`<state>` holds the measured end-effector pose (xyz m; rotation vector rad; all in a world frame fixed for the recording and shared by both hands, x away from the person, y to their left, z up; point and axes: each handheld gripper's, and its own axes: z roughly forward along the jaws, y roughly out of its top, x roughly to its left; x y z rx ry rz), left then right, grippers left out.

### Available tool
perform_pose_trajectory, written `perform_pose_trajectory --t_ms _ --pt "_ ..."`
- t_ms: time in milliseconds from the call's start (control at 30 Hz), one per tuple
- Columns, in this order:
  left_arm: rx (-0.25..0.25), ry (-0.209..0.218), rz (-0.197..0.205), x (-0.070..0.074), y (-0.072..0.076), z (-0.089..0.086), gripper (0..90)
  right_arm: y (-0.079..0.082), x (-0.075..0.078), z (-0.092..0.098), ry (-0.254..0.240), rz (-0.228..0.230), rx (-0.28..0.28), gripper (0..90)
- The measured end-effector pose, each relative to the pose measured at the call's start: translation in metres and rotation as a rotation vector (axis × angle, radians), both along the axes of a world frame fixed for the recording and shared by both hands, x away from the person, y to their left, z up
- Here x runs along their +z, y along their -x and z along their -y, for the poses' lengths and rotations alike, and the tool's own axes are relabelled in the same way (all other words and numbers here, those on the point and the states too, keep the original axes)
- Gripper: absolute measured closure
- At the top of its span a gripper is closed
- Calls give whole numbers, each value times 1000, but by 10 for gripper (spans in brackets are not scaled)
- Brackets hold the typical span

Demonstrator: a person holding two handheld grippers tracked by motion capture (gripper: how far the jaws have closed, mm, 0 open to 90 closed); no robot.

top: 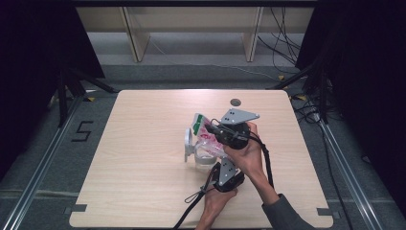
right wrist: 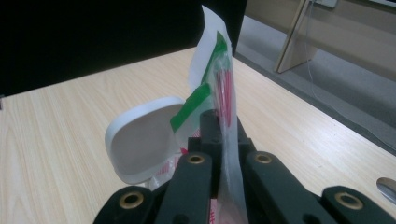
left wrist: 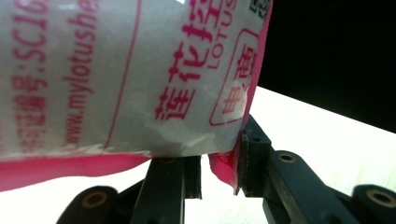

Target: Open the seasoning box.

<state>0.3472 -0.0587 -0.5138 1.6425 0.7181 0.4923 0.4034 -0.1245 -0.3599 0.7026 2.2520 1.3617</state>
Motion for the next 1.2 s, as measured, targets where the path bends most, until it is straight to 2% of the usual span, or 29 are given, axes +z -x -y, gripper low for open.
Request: perform_pose_trajectory --t_ms 67,100,133,200,333,367,400,467,500,533,567,600,667,800,867,900,933,967,1100,1167,1200 --pt "-7 -1 0 -1 -1 1 739 0 0 0 19 -8 7 900" --pt "-7 -2 0 -1 -1 0 739 -1 -2 -2 13 -16 -6 900" --pt "-1 0 2 0 0 0 739 -1 -1 -1 13 -27 8 900" --pt "-1 -1 3 0 -1 0 739 0 0 -1 -7 -25 8 900" --pt "0 -3 -6 -2 -1 0 739 -2 -2 -1 11 -11 1 900" --pt "0 -3 0 -1 -1 0 739 -2 -2 -1 4 -38 -1 900" --pt "-6 -2 5 -1 -1 0 739 -2 -1 0 3 -13 4 900" --pt "-1 3 3 0 0 0 739 -1 1 0 -4 4 6 900" --pt "-1 3 3 0 0 0 739 -1 1 0 -4 4 6 900" --pt "-4 1 -1 -1 0 1 739 0 0 -1 7 -25 -6 900" --pt "-2 -1 -1 -1 0 1 738 -1 -2 -3 10 -5 -7 900" --pt "-2 -1 -1 -1 0 1 738 -1 -2 -3 19 -22 2 900" --pt "-2 -4 2 0 0 0 739 1 -2 -3 -8 -35 -13 900" --pt "-8 2 0 0 0 1 739 -1 1 -1 10 -11 2 900" --pt "-6 -4 -2 -1 0 1 738 -2 -3 -2 12 -19 -12 900" --pt "-7 -2 1 0 0 0 738 -1 -2 -2 4 -45 -2 900" --pt "-3 -6 5 0 0 0 739 -2 -1 -1 2 -12 3 900" --pt "-11 -6 7 0 0 0 739 -1 0 -1 -2 -8 1 900" --pt "-9 -1 -1 -1 -1 1 738 -2 0 -1 19 -9 9 900" --pt "-8 1 3 0 -1 0 739 -2 -1 -2 10 -34 9 900" --pt "-7 1 5 0 -1 0 739 -2 -1 -2 3 -10 3 900"
